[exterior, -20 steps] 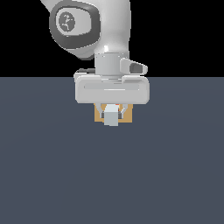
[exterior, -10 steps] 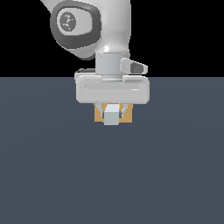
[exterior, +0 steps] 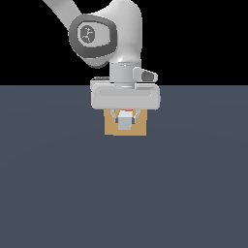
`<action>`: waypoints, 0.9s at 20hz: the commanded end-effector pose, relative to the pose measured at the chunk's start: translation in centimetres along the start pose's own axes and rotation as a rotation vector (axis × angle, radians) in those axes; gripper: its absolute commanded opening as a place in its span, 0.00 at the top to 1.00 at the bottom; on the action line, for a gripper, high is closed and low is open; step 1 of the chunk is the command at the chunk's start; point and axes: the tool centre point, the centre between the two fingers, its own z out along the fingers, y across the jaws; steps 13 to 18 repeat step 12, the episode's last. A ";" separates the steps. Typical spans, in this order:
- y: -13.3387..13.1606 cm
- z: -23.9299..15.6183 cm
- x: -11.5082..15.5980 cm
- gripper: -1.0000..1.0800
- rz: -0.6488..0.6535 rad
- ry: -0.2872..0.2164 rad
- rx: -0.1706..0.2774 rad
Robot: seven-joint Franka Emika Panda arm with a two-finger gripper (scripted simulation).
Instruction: Insert the peg into the horizontal hole in a box.
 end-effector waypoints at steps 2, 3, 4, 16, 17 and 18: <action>0.1 -0.2 2.2 1.00 0.000 0.001 -0.003; 0.1 -0.1 2.7 1.00 0.000 0.001 -0.003; 0.1 -0.2 3.0 1.00 0.000 0.001 -0.004; 0.3 -0.2 3.1 1.00 0.000 0.001 -0.004; 0.3 -0.2 3.1 1.00 0.000 0.001 -0.004; 0.3 -0.2 3.1 1.00 0.000 0.001 -0.004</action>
